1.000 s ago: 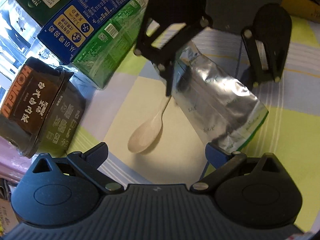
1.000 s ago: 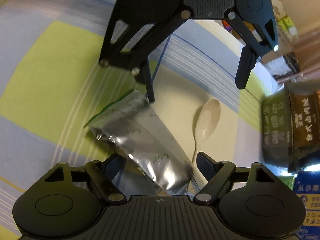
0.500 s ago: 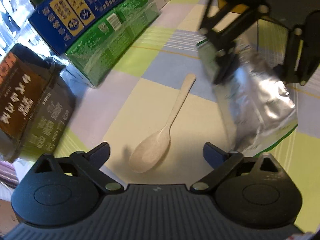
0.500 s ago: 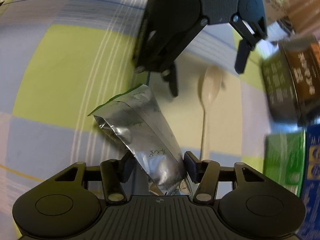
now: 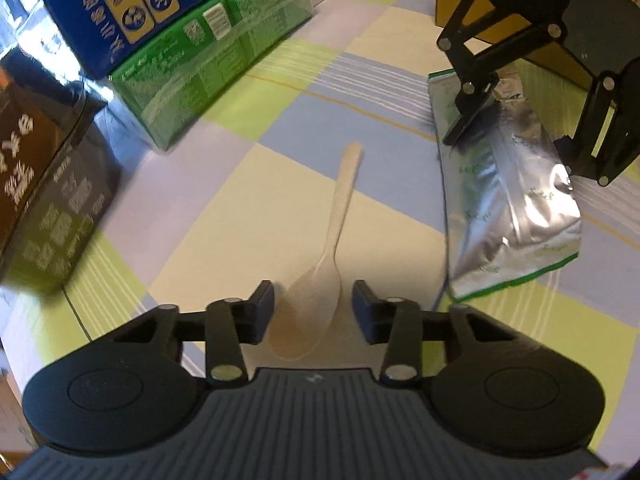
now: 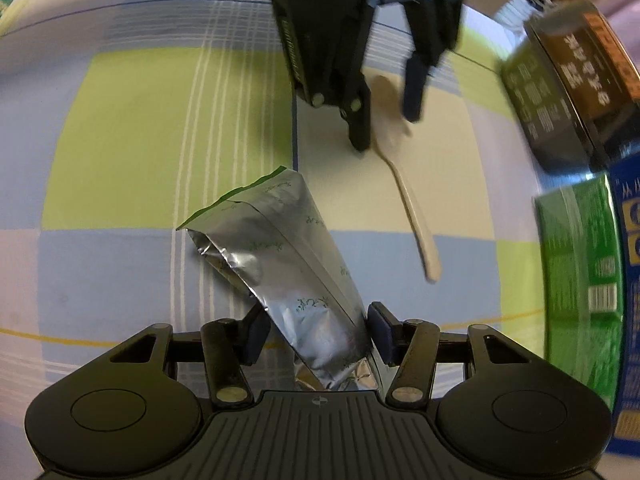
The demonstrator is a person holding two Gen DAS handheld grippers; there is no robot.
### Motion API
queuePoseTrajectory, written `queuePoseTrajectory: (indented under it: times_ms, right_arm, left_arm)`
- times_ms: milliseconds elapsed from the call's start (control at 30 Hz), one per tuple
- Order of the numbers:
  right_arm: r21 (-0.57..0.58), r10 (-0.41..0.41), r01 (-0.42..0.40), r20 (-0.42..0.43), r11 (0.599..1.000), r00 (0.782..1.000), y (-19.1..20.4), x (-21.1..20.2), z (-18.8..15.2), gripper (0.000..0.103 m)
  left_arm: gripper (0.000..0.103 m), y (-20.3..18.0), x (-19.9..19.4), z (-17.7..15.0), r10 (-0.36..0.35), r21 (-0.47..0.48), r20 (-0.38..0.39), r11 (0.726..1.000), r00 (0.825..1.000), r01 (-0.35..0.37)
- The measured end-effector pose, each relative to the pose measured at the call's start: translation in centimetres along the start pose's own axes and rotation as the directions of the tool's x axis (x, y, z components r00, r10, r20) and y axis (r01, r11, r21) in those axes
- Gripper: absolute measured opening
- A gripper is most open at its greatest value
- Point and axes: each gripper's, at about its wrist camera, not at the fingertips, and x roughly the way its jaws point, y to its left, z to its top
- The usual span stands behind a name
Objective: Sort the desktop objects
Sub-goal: 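Lower left tool to the white spoon while right tool grasps the silver foil bag, then close left tool on the white spoon handle while right tool lifts the foil bag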
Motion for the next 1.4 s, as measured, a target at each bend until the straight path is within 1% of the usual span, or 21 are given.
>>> queuePoseTrajectory:
  times_ms: [33,133,200,233,300,333,433,500,567,733,800,833,967,1000,1033,1100,1167,1200,1267,1300,1400]
  right_arm:
    - [0.018,0.003,-0.003,-0.003,1.000,1.000,0.1,-0.1,-0.1,0.050]
    - [0.098,0.013,-0.012,-0.010,0.995,1.000,0.6,-0.9,-0.6,0.048]
    - [0.185,0.008,-0.003,-0.024,0.983,1.000,0.7,-1.2,-0.8,0.040]
    - [0.226,0.009,-0.002,-0.032,0.974,0.999,0.8,-1.4,-0.9,0.039]
    - [0.313,0.044,-0.035,-0.022,0.949,0.999,1.4,-1.9,-1.3,0.037]
    - [0.342,0.049,-0.041,-0.013,0.939,0.999,1.9,-2.2,-1.5,0.037]
    - [0.424,0.035,-0.025,-0.014,0.905,0.999,4.1,-3.2,-2.2,0.036]
    - [0.491,0.042,-0.031,-0.013,0.870,0.999,5.9,-4.2,-2.8,0.036]
    - [0.566,0.060,-0.051,0.002,0.823,0.998,7.3,-5.1,-3.5,0.035]
    - [0.766,0.070,-0.083,0.049,0.638,0.996,11.9,-7.8,-5.9,0.034]
    - [0.831,0.055,-0.085,0.066,0.550,0.996,13.6,-8.8,-6.9,0.034]
    - [0.852,0.041,-0.081,0.070,0.518,0.997,14.4,-9.1,-7.2,0.034]
    - [0.897,-0.011,-0.099,0.115,0.430,0.993,18.1,-10.8,-8.4,0.034]
    - [0.900,-0.022,-0.117,0.139,0.421,0.990,18.8,-11.2,-8.7,0.035]
    - [0.898,-0.033,-0.134,0.163,0.419,0.986,19.3,-11.6,-8.9,0.038]
    - [0.895,-0.058,-0.157,0.199,0.418,0.978,20.4,-12.3,-9.5,0.056]
    - [0.884,-0.087,-0.160,0.219,0.439,0.972,21.5,-13.1,-10.1,0.067]
    - [0.876,-0.099,-0.152,0.220,0.458,0.970,22.0,-13.3,-10.3,0.070]
    - [0.869,-0.106,-0.140,0.214,0.475,0.971,22.7,-13.2,-10.8,0.072]
    - [0.868,-0.102,-0.142,0.215,0.475,0.971,22.8,-13.0,-11.0,0.072]
    - [0.868,-0.085,-0.158,0.223,0.470,0.971,22.9,-12.4,-11.4,0.073]
  left_arm:
    - [0.028,-0.4,-0.2,-0.1,-0.002,-0.006,-0.009,1.000,1.000,0.002]
    - [0.024,-1.6,-0.8,-0.7,-0.010,-0.047,-0.033,0.999,0.999,0.008]
    - [0.024,-2.9,-1.3,-1.2,-0.018,-0.090,-0.041,0.996,0.999,0.014]
    - [0.023,-3.6,-1.5,-1.4,-0.024,-0.108,-0.050,0.994,0.998,0.018]
    - [0.021,-5.6,-2.0,-2.1,-0.019,-0.132,-0.057,0.991,0.998,0.011]
    - [0.007,-6.5,-2.2,-2.4,-0.025,-0.149,-0.057,0.989,0.998,0.017]
    - [0.006,-9.6,-3.4,-3.3,-0.006,-0.216,-0.051,0.976,0.999,-0.006]
    - [0.006,-11.9,-4.4,-3.9,0.007,-0.242,-0.046,0.970,0.999,-0.018]
    - [0.006,-13.9,-5.2,-4.6,0.022,-0.271,-0.043,0.962,0.999,-0.032]
    - [0.006,-19.4,-7.7,-5.9,0.040,-0.293,-0.051,0.955,0.998,-0.054]
    - [0.006,-21.6,-8.7,-6.2,0.048,-0.295,-0.051,0.953,0.998,-0.061]
    - [0.006,-22.6,-9.1,-6.2,0.054,-0.291,-0.046,0.954,0.997,-0.066]
    - [0.010,-26.5,-10.2,-6.1,0.074,-0.291,-0.022,0.954,0.997,-0.077]
    - [0.015,-27.4,-10.5,-6.1,0.085,-0.292,-0.013,0.953,0.996,-0.086]
    - [0.025,-28.1,-10.8,-6.3,0.099,-0.300,-0.004,0.949,0.995,-0.095]
    - [0.036,-29.6,-11.6,-6.7,0.130,-0.307,0.024,0.944,0.991,-0.117]
    - [0.045,-30.5,-12.4,-7.4,0.165,-0.338,0.059,0.931,0.984,-0.136]
    - [0.051,-30.7,-12.9,-8.0,0.184,-0.372,0.078,0.917,0.980,-0.142]
    - [0.056,-31.0,-13.5,-9.0,0.221,-0.430,0.112,0.890,0.969,-0.153]
    - [0.060,-30.9,-13.6,-9.5,0.240,-0.465,0.122,0.871,0.963,-0.158]
    - [0.062,-29.6,-13.5,-10.1,0.240,-0.580,0.135,0.806,0.961,-0.120]
